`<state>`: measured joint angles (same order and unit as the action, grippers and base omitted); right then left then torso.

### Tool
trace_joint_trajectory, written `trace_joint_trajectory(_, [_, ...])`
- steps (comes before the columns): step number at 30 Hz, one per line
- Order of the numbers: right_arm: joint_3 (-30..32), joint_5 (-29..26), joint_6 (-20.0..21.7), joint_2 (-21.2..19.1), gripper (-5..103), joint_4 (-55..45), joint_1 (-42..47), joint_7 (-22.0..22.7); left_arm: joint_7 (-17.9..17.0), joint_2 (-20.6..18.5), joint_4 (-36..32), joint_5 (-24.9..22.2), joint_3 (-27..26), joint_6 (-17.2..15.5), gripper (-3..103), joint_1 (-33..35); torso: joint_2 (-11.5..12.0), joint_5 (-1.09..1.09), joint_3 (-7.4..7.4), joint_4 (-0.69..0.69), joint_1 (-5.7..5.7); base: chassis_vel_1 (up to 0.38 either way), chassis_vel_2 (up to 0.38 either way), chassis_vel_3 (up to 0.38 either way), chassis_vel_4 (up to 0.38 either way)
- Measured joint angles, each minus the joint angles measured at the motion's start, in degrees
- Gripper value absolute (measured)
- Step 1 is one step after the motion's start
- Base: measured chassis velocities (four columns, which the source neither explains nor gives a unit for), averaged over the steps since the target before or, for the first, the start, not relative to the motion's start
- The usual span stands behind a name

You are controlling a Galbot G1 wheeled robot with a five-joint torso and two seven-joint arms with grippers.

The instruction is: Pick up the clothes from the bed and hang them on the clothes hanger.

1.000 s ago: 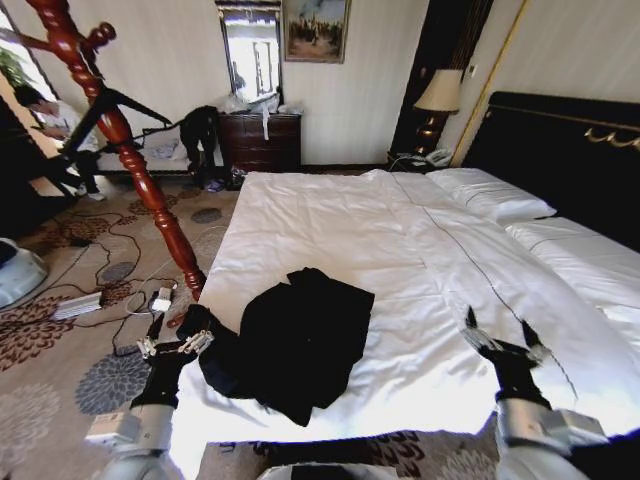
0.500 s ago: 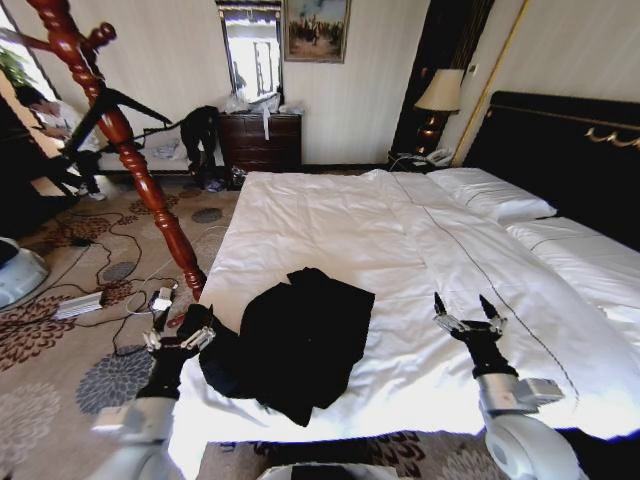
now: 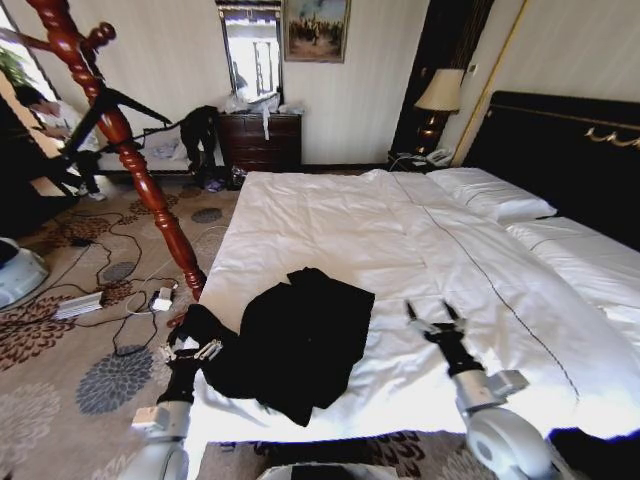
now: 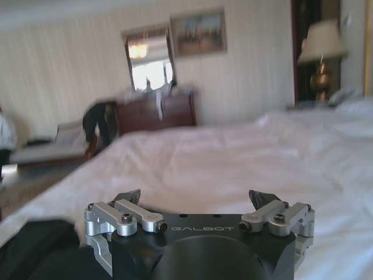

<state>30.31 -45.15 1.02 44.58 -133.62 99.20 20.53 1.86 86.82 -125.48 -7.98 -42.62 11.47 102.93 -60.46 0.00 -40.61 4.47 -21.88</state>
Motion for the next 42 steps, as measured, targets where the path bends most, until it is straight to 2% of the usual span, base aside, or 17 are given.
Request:
trace_joint_trajectory(1, [-2.3, -2.1, 2.5, -3.5, 100, -0.6, -2.2, 2.7, -0.5, 0.9, -0.9, 0.7, -0.3, 0.0, 100, 0.3, 0.0, -0.01, 0.0, -0.02, 0.0, 0.0, 0.0, 0.0, 0.0])
trace_joint_trajectory(3, [-6.0, -3.2, 4.0, -8.9, 100, -0.5, -6.4, 3.8, -1.9, 2.6, -2.6, 2.2, -1.2, -0.1, 100, 0.3, 0.0, 0.01, -0.01, -0.03, -0.01, 0.0, 0.0, 0.0, 0.0])
trace_joint_trajectory(4, [-6.0, -3.2, 4.0, -8.9, 100, -0.5, -6.4, 3.8, -1.9, 2.6, -2.6, 2.2, -1.2, -0.1, 100, 0.3, 0.0, 0.01, -0.01, -0.03, -0.01, 0.0, 0.0, 0.0, 0.0])
trace_joint_trajectory(7, [-12.4, -3.7, 3.7, -13.8, 100, 0.6, -12.0, 0.7, -5.0, 4.3, -3.8, 3.1, -4.0, -2.1, 100, -0.8, 0.0, 0.0, 0.0, -0.01, 0.0, 0.0, 0.0, 0.0, 0.0])
trace_joint_trajectory(9, [-15.3, -3.6, 3.3, -14.4, 100, 1.3, -14.4, -0.8, -5.8, 4.5, -3.8, 2.9, -5.5, -2.7, 100, -1.4, 0.0, -0.01, 0.0, 0.0, 0.0, 0.0, 0.0, 0.0, 0.0])
trace_joint_trajectory(11, [-22.6, -1.6, 1.8, -14.1, 100, 3.8, -20.8, -4.3, -7.4, 4.4, -2.8, 2.5, -9.3, -3.7, 100, -2.7, 0.0, -0.01, -0.01, 0.01, -0.01, 0.0, 0.0, 0.0, 0.0])
trace_joint_trajectory(13, [-25.0, 0.0, 1.3, -13.6, 100, 4.9, -23.2, -5.1, -7.8, 4.3, -2.3, 2.3, -10.5, -4.0, 100, -3.1, 0.0, -0.01, 0.0, 0.01, 0.0, 0.0, 0.0, 0.0, 0.0])
trace_joint_trajectory(16, [-36.3, 9.5, 2.0, -9.4, 100, 11.9, -36.7, -5.7, -8.6, 3.2, -1.0, -0.1, -13.1, -5.2, 100, -3.9, 0.0, 0.0, -0.01, -0.03, 0.0, 0.0, 0.0, 0.0, 0.0])
trace_joint_trajectory(17, [-36.3, 9.5, 2.0, -9.4, 100, 11.9, -36.7, -5.7, -8.6, 3.2, -1.0, -0.1, -13.1, -5.2, 100, -3.9, 0.0, 0.0, -0.01, -0.03, 0.0, 0.0, 0.0, 0.0, 0.0])
trace_joint_trajectory(20, [-43.0, 11.8, 6.6, -5.4, 100, 17.8, -45.6, -4.1, -8.9, 3.0, -1.0, -2.8, -13.0, -6.4, 100, -4.3, 0.0, 0.0, -0.01, -0.02, -0.01, 0.0, 0.0, 0.0, 0.0])
trace_joint_trajectory(22, [-43.8, 10.9, 8.7, -4.6, 100, 18.8, -47.2, -3.7, -9.0, 3.0, -1.1, -3.5, -12.9, -6.8, 100, -4.5, 0.0, 0.01, -0.01, -0.02, -0.01, 0.0, 0.0, 0.0, 0.0])
trace_joint_trajectory(25, [-44.2, 3.9, 14.9, -4.3, 100, 18.4, -49.1, -4.3, -9.8, 2.7, -1.1, -5.2, -12.7, -7.7, 100, -4.8, 0.0, -0.02, -0.01, -0.01, -0.01, 0.0, 0.0, 0.0, 0.0])
trace_joint_trajectory(26, [-44.0, -1.0, 20.3, -4.8, 100, 16.9, -49.7, -4.6, -10.1, 2.5, -1.0, -5.8, -12.7, -8.0, 100, -5.1, 0.0, -0.01, -0.01, 0.01, -0.01, 0.0, 0.0, 0.0, 0.0])
trace_joint_trajectory(27, [-44.0, -1.3, 21.8, -5.1, 100, 16.7, -49.8, -4.9, -10.3, 2.4, -1.0, -6.0, -12.7, -8.1, 100, -5.3, 0.0, -0.02, 0.0, 0.01, 0.0, 0.0, 0.0, 0.0, 0.0])
trace_joint_trajectory(32, [-43.5, 0.7, 25.6, -7.2, 100, 16.2, -49.8, -8.3, -10.8, 2.3, -1.4, -6.7, -12.5, -8.5, 100, -5.7, 0.0, 0.0, 0.0, 0.0, 0.0, 0.0, 0.0, 0.0, 0.0])
trace_joint_trajectory(39, [-41.8, 0.6, 26.6, -9.0, 101, 15.0, -48.6, -10.6, -11.3, 2.6, -1.5, -6.7, -12.0, -8.5, 100, -5.9, 0.0, 0.0, 0.0, 0.0, 0.0, 0.0, 0.0, 0.0, 0.0])
trace_joint_trajectory(42, [-40.6, 1.1, 26.5, -9.5, 89, 15.1, -47.6, -11.2, -12.0, 2.6, -1.5, -6.6, -11.9, -8.5, 100, -5.9, 0.0, 0.0, 0.0, 0.0, 0.0, 0.0, 0.0, 0.0, 0.0])
